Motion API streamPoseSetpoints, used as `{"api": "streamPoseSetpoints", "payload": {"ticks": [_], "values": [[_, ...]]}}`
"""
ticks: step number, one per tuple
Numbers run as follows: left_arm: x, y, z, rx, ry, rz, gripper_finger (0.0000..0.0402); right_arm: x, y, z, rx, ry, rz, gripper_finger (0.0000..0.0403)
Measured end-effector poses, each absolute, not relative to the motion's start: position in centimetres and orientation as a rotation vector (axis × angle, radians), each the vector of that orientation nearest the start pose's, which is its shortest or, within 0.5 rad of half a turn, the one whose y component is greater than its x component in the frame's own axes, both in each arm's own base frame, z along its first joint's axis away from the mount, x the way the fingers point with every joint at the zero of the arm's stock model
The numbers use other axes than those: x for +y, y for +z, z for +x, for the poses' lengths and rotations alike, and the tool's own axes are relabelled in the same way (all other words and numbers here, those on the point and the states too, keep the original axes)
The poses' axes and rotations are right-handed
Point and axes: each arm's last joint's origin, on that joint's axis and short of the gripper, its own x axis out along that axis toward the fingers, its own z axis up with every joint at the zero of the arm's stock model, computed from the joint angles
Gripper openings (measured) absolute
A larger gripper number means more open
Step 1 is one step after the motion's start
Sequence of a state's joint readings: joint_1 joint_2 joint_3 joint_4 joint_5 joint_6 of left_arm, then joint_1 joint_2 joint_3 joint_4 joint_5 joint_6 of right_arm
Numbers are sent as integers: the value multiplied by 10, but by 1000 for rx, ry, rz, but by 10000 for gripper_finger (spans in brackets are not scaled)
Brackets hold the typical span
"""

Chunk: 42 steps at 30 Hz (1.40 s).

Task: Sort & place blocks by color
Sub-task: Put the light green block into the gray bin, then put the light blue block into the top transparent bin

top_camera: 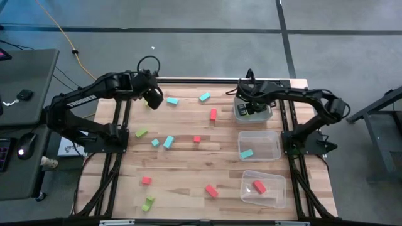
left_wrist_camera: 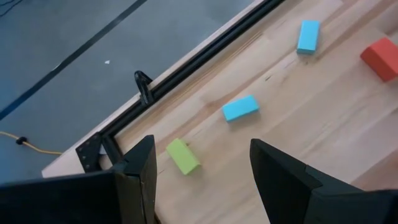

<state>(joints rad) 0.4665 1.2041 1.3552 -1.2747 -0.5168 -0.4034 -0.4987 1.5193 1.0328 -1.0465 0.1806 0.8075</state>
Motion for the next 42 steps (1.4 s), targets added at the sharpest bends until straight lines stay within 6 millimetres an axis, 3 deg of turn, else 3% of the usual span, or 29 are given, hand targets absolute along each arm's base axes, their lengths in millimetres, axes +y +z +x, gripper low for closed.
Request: {"api": "streamPoseSetpoints", "payload": {"ticks": [21,42], "values": [[105,362,170,1026,1052,-220,182,-136,175,230,1404,-1171,895,102],[105,362,170,1038,1039,-200,182,-134,175,230,1425,-1116,921,181]]}}
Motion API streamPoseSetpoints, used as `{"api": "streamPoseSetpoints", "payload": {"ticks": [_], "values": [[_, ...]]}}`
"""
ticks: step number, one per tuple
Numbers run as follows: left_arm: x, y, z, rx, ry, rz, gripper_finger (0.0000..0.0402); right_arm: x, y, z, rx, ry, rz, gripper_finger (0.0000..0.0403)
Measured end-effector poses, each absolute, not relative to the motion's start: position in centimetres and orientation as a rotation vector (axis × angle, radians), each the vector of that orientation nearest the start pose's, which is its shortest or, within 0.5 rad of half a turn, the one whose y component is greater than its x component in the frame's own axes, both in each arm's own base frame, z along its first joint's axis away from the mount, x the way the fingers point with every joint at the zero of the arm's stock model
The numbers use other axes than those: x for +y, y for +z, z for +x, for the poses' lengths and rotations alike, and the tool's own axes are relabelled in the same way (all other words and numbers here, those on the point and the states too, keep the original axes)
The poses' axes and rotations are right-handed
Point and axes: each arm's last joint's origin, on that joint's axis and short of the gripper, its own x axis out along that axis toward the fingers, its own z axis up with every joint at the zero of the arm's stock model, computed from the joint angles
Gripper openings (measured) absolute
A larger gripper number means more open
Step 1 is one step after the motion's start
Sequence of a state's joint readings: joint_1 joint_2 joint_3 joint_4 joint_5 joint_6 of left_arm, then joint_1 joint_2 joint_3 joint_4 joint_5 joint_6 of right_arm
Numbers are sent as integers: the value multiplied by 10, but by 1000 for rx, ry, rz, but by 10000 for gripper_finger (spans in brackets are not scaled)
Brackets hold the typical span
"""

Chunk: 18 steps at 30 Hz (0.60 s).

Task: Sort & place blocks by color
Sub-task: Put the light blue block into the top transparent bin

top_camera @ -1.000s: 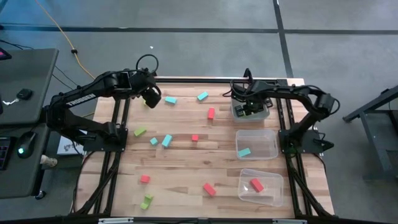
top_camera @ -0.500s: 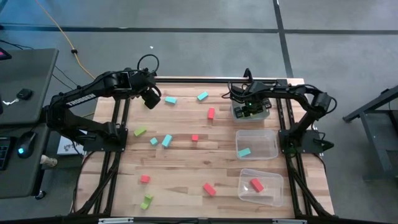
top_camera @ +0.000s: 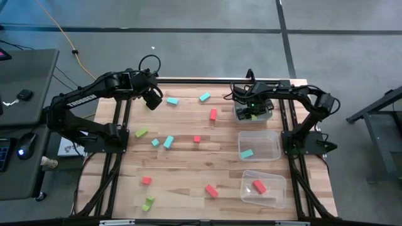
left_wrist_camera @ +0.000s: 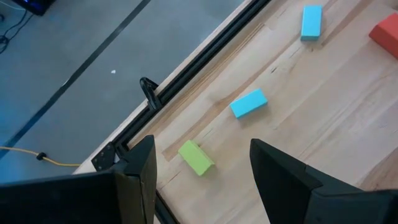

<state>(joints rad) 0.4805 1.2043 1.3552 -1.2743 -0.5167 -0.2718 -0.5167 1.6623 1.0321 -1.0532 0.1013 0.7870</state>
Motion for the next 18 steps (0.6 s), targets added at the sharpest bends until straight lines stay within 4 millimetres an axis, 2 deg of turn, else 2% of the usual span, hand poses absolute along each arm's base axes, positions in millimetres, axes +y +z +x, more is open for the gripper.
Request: {"api": "streamPoseSetpoints", "payload": {"ticks": [7,18], "values": [[109,362,167,1046,1042,-212,183,-136,179,233,1409,-1130,931,189],[124,361,156,1043,1080,-306,234,-144,215,244,1365,-1182,860,190]]}}
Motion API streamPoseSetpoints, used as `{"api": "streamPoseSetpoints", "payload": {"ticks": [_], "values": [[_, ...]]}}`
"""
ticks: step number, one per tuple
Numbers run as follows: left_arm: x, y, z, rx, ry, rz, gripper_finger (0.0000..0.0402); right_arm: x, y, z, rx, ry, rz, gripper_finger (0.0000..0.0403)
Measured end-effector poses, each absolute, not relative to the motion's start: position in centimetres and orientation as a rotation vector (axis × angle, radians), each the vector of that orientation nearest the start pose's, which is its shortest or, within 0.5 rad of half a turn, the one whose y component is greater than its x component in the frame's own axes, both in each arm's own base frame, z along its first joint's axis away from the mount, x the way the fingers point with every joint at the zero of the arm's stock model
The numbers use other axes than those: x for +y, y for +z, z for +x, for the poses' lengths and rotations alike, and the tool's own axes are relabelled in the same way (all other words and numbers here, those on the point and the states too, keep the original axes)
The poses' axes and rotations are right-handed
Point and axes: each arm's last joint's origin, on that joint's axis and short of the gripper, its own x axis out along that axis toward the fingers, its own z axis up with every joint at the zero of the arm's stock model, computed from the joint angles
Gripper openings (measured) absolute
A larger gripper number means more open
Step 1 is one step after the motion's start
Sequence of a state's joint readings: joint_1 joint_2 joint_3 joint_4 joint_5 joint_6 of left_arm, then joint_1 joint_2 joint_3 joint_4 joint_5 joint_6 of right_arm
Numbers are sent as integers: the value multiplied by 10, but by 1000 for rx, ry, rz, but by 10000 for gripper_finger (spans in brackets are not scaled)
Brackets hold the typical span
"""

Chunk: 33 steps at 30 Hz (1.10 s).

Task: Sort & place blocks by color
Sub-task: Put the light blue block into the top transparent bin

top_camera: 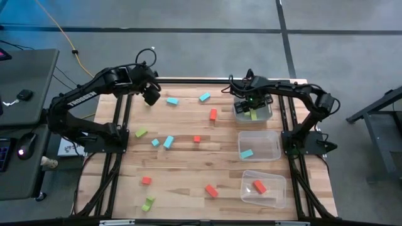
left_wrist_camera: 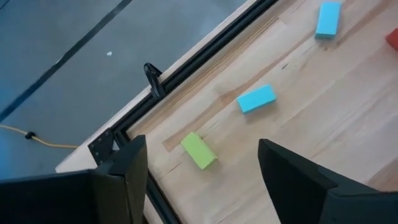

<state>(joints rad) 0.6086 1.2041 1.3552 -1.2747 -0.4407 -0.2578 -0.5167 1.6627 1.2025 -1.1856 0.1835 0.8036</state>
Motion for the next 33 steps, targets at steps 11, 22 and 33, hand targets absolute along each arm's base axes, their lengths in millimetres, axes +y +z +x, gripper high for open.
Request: {"api": "streamPoseSetpoints", "payload": {"ticks": [11,22,33], "values": [[145,357,159,1030,952,-372,241,-155,276,259,1245,-1165,784,190],[184,320,198,1169,544,-174,241,-163,340,271,1053,-1073,633,190],[214,273,232,1312,243,128,241,-169,359,277,963,-1006,499,190]]}}
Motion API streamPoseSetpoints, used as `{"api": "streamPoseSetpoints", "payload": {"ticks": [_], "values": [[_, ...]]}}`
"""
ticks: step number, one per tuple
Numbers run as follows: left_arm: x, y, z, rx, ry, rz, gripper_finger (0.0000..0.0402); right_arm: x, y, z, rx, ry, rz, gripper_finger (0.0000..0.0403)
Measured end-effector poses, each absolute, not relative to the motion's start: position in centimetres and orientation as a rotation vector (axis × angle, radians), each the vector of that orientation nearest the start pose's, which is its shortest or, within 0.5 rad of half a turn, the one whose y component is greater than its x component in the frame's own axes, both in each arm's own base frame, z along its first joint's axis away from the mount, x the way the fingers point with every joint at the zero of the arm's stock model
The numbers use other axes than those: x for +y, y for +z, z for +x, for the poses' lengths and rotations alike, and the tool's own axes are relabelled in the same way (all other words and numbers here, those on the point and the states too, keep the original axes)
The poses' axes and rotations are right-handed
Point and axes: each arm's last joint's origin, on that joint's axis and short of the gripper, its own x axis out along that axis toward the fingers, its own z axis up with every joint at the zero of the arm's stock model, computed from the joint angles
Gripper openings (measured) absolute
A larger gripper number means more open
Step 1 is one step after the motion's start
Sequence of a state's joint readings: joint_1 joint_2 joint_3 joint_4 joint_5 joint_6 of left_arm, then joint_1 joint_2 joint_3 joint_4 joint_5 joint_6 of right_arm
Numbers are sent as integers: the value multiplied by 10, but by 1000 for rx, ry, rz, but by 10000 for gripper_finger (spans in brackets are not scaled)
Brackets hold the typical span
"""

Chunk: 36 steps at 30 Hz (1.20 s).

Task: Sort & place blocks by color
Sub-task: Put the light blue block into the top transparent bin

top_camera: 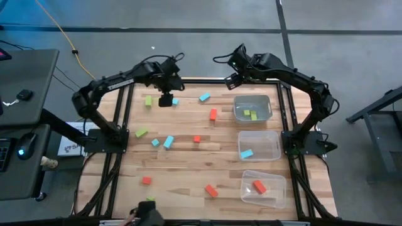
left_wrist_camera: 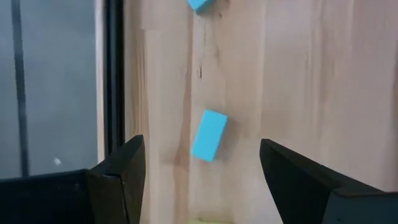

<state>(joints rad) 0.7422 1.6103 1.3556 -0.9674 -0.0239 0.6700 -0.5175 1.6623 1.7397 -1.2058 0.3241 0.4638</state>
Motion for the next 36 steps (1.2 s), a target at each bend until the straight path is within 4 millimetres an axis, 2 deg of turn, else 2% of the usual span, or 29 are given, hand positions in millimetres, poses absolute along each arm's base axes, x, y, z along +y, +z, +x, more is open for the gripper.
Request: {"api": "streamPoseSetpoints", "payload": {"ticks": [5,10,15,25,36], "values": [[225,245,242,1384,122,165,241,-169,359,277,977,-991,476,190],[238,213,246,1441,68,71,241,-168,359,277,992,-974,451,190],[247,191,246,1485,43,19,241,-168,359,277,995,-970,446,190],[265,170,236,1536,44,-28,241,-168,359,277,1002,-962,434,190],[275,169,227,1488,42,-63,241,-168,358,277,1005,-960,431,190]]}}
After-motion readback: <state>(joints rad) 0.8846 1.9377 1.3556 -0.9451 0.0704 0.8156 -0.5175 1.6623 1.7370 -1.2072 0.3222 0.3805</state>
